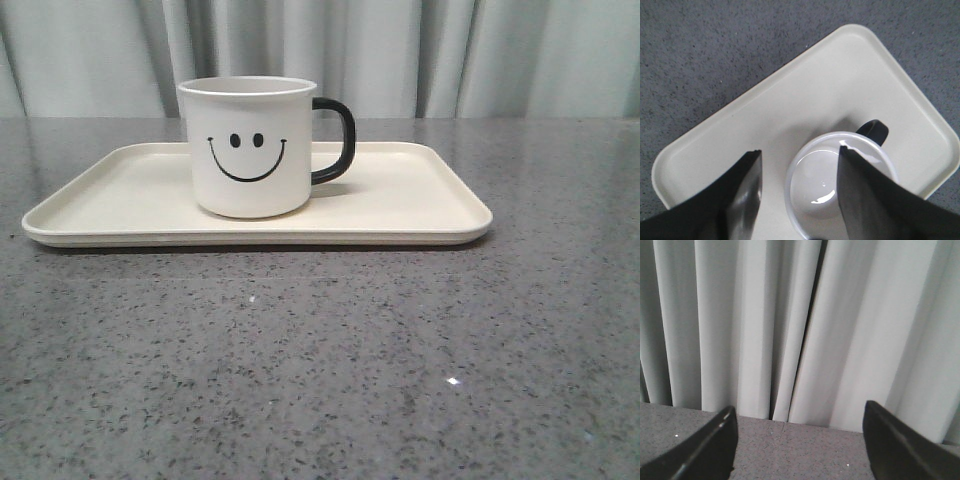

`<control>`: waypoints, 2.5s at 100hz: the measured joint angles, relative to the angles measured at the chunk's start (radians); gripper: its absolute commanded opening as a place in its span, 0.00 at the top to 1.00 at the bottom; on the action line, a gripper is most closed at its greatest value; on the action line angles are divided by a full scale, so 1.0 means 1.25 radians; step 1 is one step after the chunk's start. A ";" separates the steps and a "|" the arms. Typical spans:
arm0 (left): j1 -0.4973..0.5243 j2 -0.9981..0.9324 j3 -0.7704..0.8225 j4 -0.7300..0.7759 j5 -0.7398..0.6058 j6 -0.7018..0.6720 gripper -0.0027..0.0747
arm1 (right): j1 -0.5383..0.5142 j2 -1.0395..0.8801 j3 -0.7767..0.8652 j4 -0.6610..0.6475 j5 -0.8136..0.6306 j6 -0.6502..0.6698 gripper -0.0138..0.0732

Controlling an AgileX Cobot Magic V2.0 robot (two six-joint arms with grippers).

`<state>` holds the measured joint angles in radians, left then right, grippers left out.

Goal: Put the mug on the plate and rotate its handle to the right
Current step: 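Open the left gripper and raise it away from the mug, then move the right gripper down to the mug rim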

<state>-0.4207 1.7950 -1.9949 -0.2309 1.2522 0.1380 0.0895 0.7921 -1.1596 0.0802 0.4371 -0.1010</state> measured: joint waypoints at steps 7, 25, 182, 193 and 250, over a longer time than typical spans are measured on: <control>0.000 -0.031 -0.002 0.002 0.003 0.000 0.54 | 0.000 0.000 0.000 0.000 0.000 0.000 0.23; 0.000 -0.116 -0.003 0.052 0.009 0.000 0.58 | 0.000 0.000 0.000 0.000 -0.002 0.000 0.23; 0.000 -0.619 0.280 0.493 0.023 -0.167 0.99 | 0.294 0.531 -0.441 0.000 0.247 -0.147 0.23; 0.000 -0.626 0.281 0.495 0.023 -0.168 0.99 | 0.312 0.568 -0.444 0.000 0.265 -0.159 0.23; 0.000 -0.639 0.281 0.500 0.023 -0.170 0.99 | 0.372 0.698 -0.444 0.000 0.294 -0.251 0.23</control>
<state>-0.4207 0.9959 -1.6437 0.3944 1.2813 -0.0745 0.5551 1.6652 -1.7150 0.0802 0.8048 -0.4148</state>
